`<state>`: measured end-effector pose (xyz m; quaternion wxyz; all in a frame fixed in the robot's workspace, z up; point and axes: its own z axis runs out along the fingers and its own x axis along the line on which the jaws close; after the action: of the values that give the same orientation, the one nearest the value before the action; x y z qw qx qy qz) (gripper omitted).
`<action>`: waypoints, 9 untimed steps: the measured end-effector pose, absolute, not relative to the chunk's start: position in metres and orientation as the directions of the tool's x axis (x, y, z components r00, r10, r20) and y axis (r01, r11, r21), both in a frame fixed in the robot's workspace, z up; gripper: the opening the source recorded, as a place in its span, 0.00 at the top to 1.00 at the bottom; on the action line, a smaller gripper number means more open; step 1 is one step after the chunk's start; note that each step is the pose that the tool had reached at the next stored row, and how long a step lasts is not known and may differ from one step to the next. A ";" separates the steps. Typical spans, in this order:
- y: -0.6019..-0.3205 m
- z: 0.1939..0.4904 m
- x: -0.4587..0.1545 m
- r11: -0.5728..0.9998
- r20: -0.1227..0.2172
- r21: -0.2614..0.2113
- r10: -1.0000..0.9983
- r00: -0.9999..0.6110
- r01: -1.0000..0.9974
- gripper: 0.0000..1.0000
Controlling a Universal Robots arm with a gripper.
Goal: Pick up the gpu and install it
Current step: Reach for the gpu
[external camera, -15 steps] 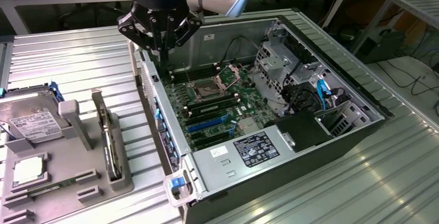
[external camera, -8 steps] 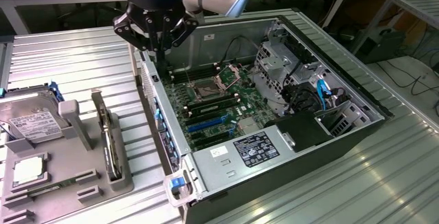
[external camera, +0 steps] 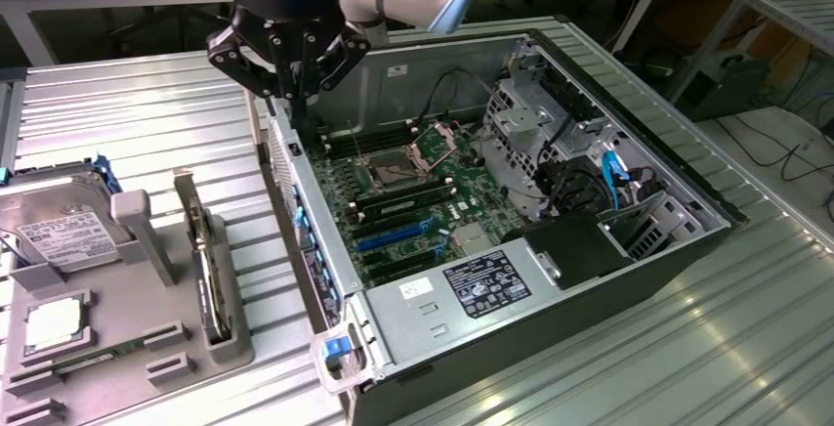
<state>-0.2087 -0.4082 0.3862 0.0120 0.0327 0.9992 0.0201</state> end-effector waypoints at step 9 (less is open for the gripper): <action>-0.408 0.386 -0.220 0.997 -0.023 0.041 0.065 -0.998 0.064 0.89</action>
<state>-0.2196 -0.4082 0.3859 0.0120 0.0324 0.9992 0.0201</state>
